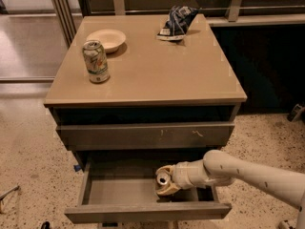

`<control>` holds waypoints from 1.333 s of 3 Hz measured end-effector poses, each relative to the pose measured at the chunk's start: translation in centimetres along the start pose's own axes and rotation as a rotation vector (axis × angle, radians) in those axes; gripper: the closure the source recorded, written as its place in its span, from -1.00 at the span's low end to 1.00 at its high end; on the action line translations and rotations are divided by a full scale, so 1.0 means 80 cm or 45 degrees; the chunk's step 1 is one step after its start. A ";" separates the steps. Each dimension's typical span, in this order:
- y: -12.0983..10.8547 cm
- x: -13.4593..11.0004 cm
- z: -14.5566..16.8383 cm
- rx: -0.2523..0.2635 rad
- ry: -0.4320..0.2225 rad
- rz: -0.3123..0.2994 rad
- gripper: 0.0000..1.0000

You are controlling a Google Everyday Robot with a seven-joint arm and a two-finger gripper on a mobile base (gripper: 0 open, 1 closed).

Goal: Place orange can into middle drawer

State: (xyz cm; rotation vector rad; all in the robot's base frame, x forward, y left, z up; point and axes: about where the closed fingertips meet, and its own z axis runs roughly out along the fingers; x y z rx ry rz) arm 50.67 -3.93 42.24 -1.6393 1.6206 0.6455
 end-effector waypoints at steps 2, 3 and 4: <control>0.001 0.003 0.004 0.001 -0.034 0.025 0.71; 0.001 0.003 0.004 0.001 -0.034 0.025 0.24; 0.001 0.003 0.004 0.001 -0.034 0.025 -0.22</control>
Offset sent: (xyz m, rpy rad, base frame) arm 0.0001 0.0011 -0.0041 0.0290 0.0130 -0.0086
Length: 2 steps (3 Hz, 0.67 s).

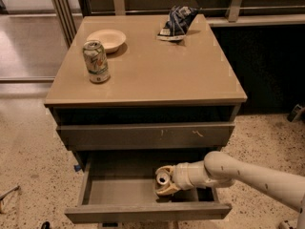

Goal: Place orange can into middle drawer

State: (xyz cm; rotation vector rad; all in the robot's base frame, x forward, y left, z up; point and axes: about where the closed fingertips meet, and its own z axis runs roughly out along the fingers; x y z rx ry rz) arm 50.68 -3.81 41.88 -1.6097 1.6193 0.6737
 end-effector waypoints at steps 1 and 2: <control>0.000 0.000 0.000 0.000 0.000 0.000 -0.85; 0.000 0.000 0.000 0.000 0.000 0.000 -1.00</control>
Offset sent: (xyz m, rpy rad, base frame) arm 0.0000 0.0000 0.0000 0.0000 0.0000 0.0001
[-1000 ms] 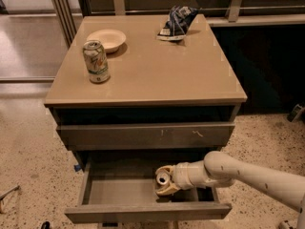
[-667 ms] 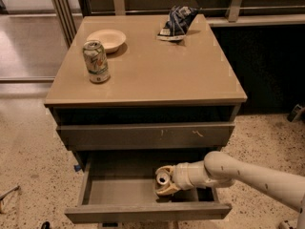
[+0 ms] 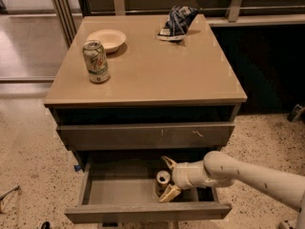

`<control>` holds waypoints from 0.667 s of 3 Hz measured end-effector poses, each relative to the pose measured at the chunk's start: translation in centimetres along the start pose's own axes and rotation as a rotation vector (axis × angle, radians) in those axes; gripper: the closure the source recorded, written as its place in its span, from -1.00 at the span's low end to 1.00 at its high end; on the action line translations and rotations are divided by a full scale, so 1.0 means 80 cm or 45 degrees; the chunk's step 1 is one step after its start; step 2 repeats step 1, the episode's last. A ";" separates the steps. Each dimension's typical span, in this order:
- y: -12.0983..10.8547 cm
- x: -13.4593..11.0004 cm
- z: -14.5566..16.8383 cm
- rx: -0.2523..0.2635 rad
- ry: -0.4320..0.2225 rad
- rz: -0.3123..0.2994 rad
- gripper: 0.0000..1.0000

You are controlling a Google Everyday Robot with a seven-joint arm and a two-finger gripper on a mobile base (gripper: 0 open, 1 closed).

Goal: Place orange can into middle drawer

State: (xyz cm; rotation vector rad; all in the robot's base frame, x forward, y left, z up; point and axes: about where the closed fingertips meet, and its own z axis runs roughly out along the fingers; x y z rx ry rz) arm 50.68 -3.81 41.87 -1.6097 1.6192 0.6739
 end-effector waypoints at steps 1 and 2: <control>0.000 0.000 0.000 0.000 0.000 0.000 -1.00; 0.000 0.000 0.000 0.000 0.000 0.000 -1.00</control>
Offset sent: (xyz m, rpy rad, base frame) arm 0.0000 0.0000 0.0000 0.0000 0.0000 0.0000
